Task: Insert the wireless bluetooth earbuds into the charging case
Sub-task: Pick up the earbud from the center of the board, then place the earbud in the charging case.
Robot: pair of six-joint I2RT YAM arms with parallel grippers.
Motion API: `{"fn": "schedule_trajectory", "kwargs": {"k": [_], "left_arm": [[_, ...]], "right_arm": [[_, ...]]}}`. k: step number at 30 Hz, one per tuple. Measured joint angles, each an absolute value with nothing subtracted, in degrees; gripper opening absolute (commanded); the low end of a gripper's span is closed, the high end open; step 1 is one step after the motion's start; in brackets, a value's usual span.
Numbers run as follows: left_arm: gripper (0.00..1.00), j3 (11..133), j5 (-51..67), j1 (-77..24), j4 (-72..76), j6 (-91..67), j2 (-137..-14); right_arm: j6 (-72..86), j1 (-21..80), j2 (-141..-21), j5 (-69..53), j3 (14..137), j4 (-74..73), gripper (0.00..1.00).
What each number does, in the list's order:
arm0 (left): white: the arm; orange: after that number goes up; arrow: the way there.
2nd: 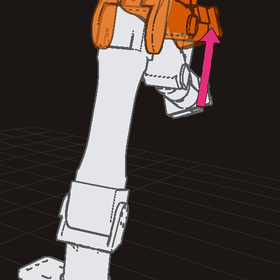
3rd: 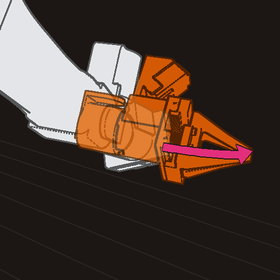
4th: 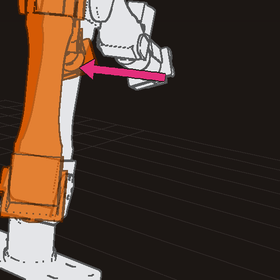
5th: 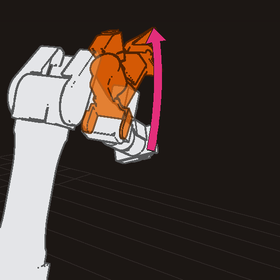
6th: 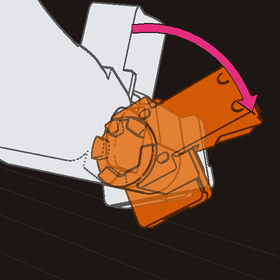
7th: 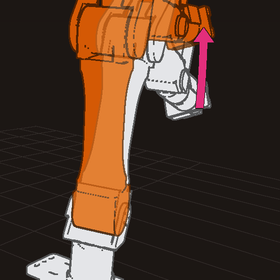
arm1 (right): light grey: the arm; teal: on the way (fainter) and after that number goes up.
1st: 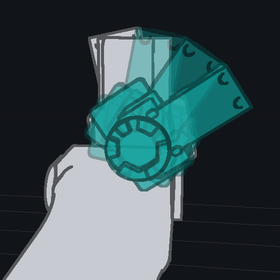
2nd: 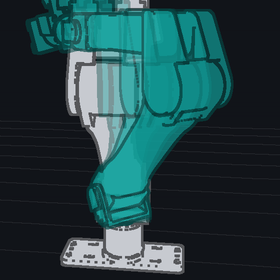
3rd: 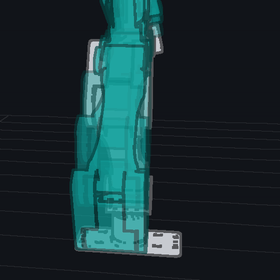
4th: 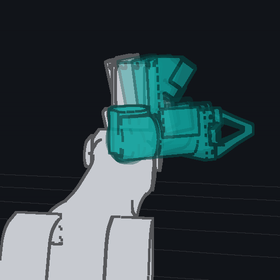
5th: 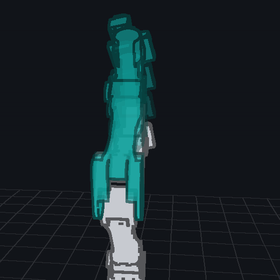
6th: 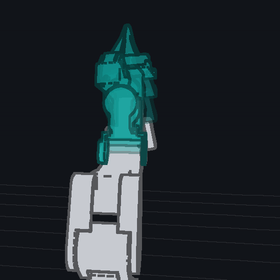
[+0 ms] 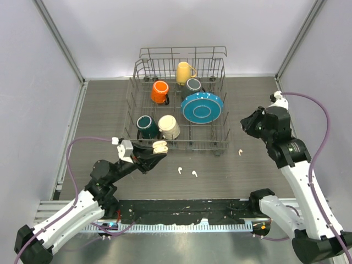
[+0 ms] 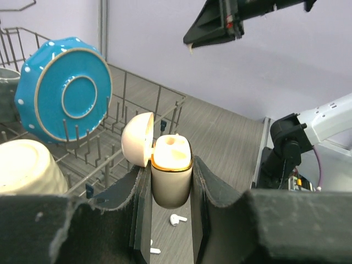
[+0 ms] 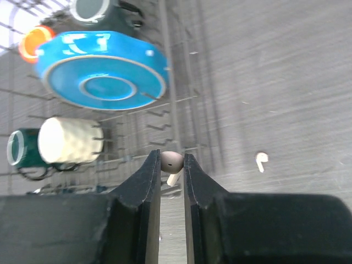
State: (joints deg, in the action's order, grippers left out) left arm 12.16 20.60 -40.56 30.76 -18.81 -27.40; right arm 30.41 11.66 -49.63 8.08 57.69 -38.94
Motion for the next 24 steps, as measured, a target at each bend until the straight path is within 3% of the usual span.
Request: {"fn": "schedule_trajectory", "kwargs": {"k": [14,24], "left_arm": [[0.00,12.19,21.19,-40.56,37.74,-22.31,-34.74],[0.00,12.19,22.31,-40.58,39.35,-20.49,-35.18]], "right_arm": [[30.61,22.83,-49.28,1.45,68.01,-36.73,0.01],[31.35,53.67,-60.86,18.44,70.52,-32.34,0.01]]}}
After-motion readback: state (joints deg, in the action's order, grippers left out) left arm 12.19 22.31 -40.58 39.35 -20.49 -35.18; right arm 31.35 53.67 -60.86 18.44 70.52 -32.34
